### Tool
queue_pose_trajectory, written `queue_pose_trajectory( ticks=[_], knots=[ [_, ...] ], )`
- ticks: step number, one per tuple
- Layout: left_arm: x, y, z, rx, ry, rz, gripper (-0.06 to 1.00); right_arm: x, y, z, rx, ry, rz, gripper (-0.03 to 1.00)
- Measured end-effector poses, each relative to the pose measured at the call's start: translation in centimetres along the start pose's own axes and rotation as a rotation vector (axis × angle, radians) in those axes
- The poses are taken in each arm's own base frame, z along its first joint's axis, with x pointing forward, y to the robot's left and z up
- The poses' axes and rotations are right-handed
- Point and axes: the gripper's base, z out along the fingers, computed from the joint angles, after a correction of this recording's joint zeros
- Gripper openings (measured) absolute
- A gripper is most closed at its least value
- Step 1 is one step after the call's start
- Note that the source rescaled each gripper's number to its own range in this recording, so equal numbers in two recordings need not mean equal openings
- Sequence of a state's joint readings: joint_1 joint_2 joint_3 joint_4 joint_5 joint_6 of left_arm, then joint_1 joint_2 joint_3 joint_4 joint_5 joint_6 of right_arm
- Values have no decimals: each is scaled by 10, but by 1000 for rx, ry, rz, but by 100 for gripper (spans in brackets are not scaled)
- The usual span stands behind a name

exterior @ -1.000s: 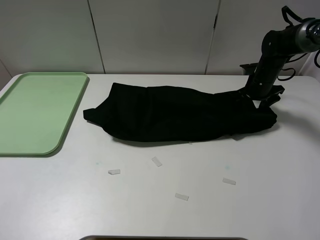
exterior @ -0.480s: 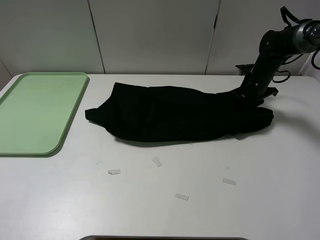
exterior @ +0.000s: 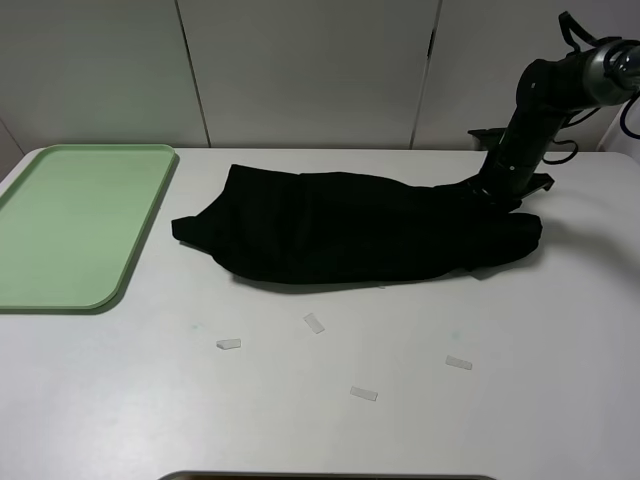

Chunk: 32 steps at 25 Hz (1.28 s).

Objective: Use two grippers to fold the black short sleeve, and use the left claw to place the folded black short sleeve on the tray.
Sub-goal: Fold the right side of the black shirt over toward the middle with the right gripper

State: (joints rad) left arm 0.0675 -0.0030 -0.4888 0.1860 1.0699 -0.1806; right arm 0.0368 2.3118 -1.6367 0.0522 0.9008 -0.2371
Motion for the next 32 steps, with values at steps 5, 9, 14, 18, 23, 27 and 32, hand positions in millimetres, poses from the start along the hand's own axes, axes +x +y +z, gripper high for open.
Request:
queue_pose_trajectory(
  ticks=[5, 9, 14, 18, 23, 27, 32],
  knots=[
    [0, 0, 0, 0, 0, 0, 98, 4, -4, -22, 55, 14, -41, 6],
    [0, 0, 0, 0, 0, 0, 98, 5, -7, -58, 113, -25, -68, 6],
    [0, 0, 0, 0, 0, 0, 98, 11, -11, -96, 199, -49, -99, 6],
    [0, 0, 0, 0, 0, 0, 98, 17, -15, -117, 261, -39, -123, 6],
    [0, 0, 0, 0, 0, 0, 98, 24, -23, -130, 364, 20, -162, 6],
    [0, 0, 0, 0, 0, 0, 98, 30, -34, -137, 417, 57, -160, 6],
    [0, 0, 0, 0, 0, 0, 98, 38, -44, -140, 430, 114, -132, 6]
  ],
)
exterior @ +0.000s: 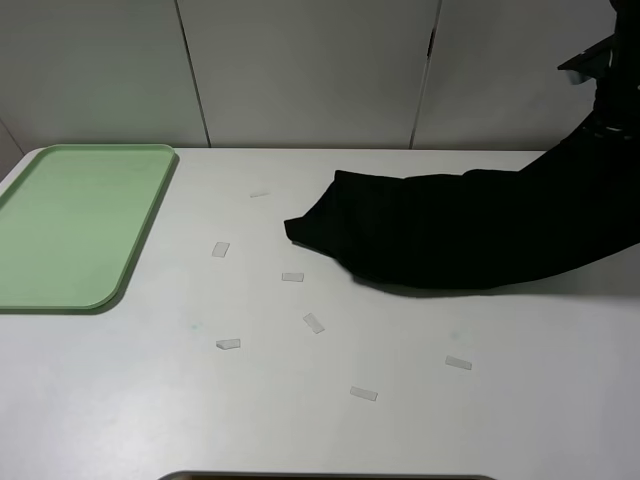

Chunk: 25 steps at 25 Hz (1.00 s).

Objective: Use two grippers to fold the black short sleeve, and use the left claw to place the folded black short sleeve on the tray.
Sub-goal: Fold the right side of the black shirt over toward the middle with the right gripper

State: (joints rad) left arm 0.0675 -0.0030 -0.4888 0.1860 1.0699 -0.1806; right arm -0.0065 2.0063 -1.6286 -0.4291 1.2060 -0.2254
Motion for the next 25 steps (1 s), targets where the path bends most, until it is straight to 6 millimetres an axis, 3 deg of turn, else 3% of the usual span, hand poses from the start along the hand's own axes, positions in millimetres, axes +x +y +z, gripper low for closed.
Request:
queue_pose_trajectory(
  ticks=[7, 12, 20, 25],
  knots=[
    [0, 0, 0, -1, 0, 0, 98, -3, 8, -7, -22, -15, 12, 6],
    [0, 0, 0, -1, 0, 0, 98, -14, 34, -14, -59, -47, 9, 6],
    [0, 0, 0, -1, 0, 1, 98, -38, 84, 12, -75, 4, 23, 6],
    [0, 0, 0, -1, 0, 1, 98, -48, 109, 11, -55, -25, 89, 6]
  ],
)
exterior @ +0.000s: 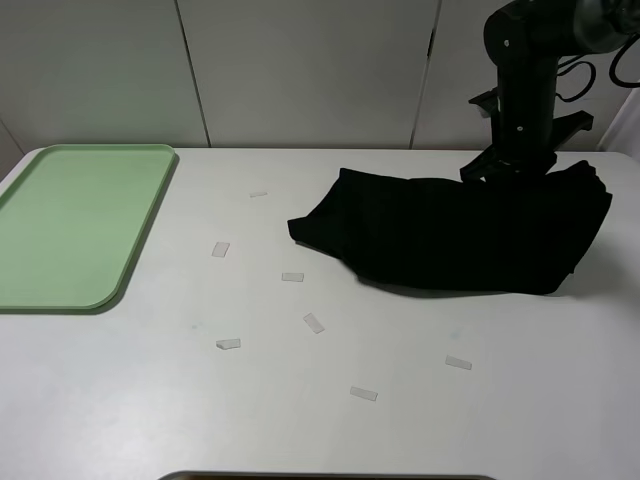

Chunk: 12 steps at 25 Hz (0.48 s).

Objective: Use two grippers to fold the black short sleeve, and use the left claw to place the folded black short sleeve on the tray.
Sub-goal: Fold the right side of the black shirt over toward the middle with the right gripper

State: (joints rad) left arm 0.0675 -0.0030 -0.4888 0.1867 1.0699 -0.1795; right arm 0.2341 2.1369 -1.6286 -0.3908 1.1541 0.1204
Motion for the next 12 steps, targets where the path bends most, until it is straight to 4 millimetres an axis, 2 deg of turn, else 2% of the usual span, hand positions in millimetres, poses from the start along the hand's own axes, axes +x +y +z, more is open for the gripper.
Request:
queue_pose_trajectory(
  ticks=[6, 8, 9, 12],
  knots=[
    [0, 0, 0, 0, 0, 0, 98, -4, 19, -7, -5, -40, 39, 6],
    [0, 0, 0, 0, 0, 0, 98, -5, 24, -8, -7, -47, 45, 14],
    [0, 0, 0, 0, 0, 0, 98, -5, 25, -9, -8, -52, 49, 22],
    [0, 0, 0, 0, 0, 0, 98, -8, 31, -11, -23, -77, 87, 76]
  ],
)
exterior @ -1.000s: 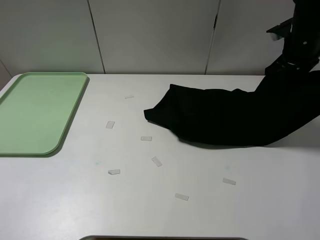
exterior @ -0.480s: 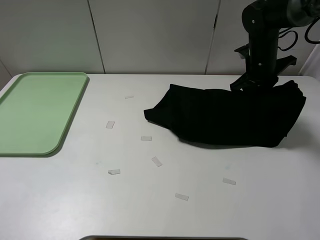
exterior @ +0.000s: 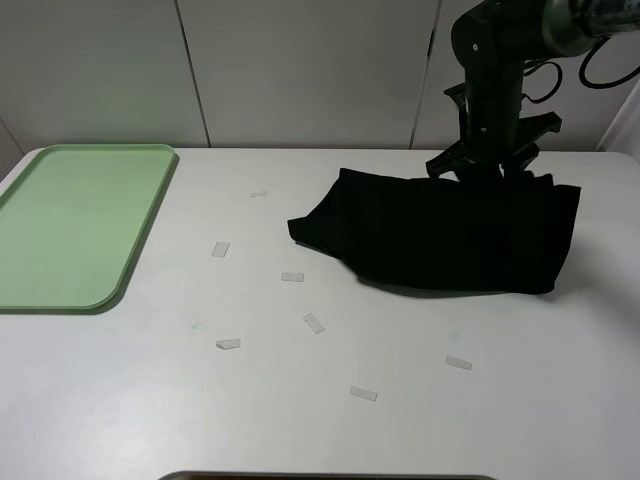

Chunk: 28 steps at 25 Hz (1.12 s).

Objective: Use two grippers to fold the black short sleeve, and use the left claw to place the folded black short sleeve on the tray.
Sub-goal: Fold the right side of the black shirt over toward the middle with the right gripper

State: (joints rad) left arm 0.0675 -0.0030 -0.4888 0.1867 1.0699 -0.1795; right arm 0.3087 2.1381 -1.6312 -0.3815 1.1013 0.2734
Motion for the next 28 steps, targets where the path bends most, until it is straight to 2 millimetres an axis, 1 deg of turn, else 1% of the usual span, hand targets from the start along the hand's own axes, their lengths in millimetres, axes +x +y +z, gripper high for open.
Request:
queue_pose_trajectory(
  ticks=[1, 2, 3, 5, 9, 11, 12, 13, 17, 20, 23, 28],
  knots=[
    [0, 0, 0, 0, 0, 0, 98, -1, 2, -2, -12, -4, 15, 85],
    [0, 0, 0, 0, 0, 0, 98, -3, 4, -6, -24, -13, 21, 91],
    [0, 0, 0, 0, 0, 0, 98, -6, 5, -11, -38, -25, 28, 95],
    [0, 0, 0, 0, 0, 0, 98, -12, 4, -25, -63, -70, 35, 98],
    [0, 0, 0, 0, 0, 0, 98, -25, -9, -67, -82, -191, 62, 100],
    [0, 0, 0, 0, 0, 0, 98, -27, -19, -79, -80, -210, 77, 100],
    [0, 0, 0, 0, 0, 0, 98, -27, -25, -81, -78, -207, 85, 100],
    [0, 0, 0, 0, 0, 0, 98, -27, -31, -81, -74, -198, 89, 100],
    [0, 0, 0, 0, 0, 0, 98, -23, -59, -69, -65, -137, 102, 100],
    [0, 0, 0, 0, 0, 0, 98, -19, -71, -61, -85, -107, 105, 100],
    [0, 0, 0, 0, 0, 0, 98, -12, -73, -47, -117, -54, 99, 100],
    [0, 0, 0, 0, 0, 0, 98, 9, -58, -13, -164, 66, 63, 100]
  ],
)
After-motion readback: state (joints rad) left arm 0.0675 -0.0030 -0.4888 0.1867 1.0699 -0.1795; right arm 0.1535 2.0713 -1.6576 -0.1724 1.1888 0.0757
